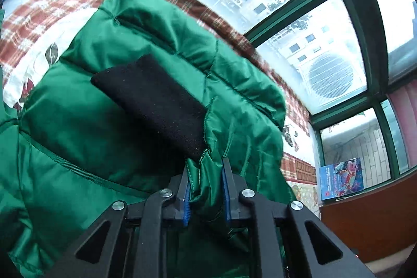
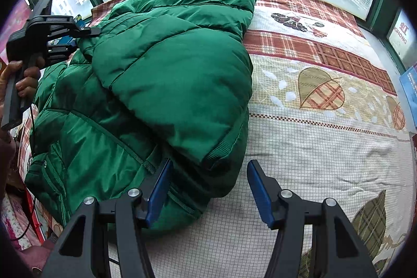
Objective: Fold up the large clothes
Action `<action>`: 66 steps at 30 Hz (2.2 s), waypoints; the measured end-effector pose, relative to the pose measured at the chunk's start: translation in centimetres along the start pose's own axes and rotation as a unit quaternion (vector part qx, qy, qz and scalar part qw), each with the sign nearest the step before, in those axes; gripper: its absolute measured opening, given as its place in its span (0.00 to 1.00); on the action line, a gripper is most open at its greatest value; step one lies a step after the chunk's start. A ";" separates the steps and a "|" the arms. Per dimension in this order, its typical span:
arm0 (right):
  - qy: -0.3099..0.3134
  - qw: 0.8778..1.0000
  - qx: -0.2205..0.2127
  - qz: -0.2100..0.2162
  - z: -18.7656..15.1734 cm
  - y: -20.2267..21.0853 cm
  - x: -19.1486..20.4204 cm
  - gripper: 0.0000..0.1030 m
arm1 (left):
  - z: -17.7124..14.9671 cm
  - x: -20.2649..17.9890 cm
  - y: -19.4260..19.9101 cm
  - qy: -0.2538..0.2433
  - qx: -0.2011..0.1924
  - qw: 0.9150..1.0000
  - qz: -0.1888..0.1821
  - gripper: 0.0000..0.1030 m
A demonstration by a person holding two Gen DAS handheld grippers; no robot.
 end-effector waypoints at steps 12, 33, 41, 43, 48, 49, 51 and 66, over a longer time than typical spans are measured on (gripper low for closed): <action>-0.076 0.996 -0.025 -0.035 -0.1 -0.7 -4.1 0.63 | -2.5 -10.3 14.6 -0.122 -0.097 0.984 -0.081 0.13; -0.021 0.994 0.004 -0.104 -2.1 0.4 -3.2 0.70 | -12.7 8.4 8.1 -0.015 0.039 0.999 0.011 0.14; 0.115 0.984 -0.026 -0.134 -0.2 6.2 3.8 0.72 | -13.4 10.6 10.4 -0.021 0.045 0.999 0.002 0.19; 0.132 0.985 -0.036 -0.107 1.1 5.9 6.3 0.72 | -12.6 10.9 12.3 -0.024 0.022 0.999 0.006 0.20; 0.178 0.982 -0.034 -0.054 3.9 2.2 12.4 0.72 | -10.3 15.4 16.6 0.016 -0.038 0.998 0.046 0.64; 0.189 0.981 -0.029 -0.045 4.4 1.1 13.5 0.72 | -9.6 16.7 17.5 0.030 -0.045 0.997 0.061 0.66; 0.200 0.979 -0.021 -0.029 5.2 -1.0 15.3 0.72 | -8.1 19.5 18.9 0.054 -0.058 0.993 0.084 0.66; 0.250 0.962 0.107 -0.016 5.0 -8.0 22.7 0.72 | 4.7 41.2 19.3 0.252 -0.095 0.952 0.146 0.66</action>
Point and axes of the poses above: each gripper's, at about its wrist camera, not at the fingertips, and y roughly against the way its jaws point, x to its left, z to its top, the point moved 6 cm from there along -y, roughly the way its jaws point, and after that the axes turned 6 degrees about z, right-handed, at the moved point
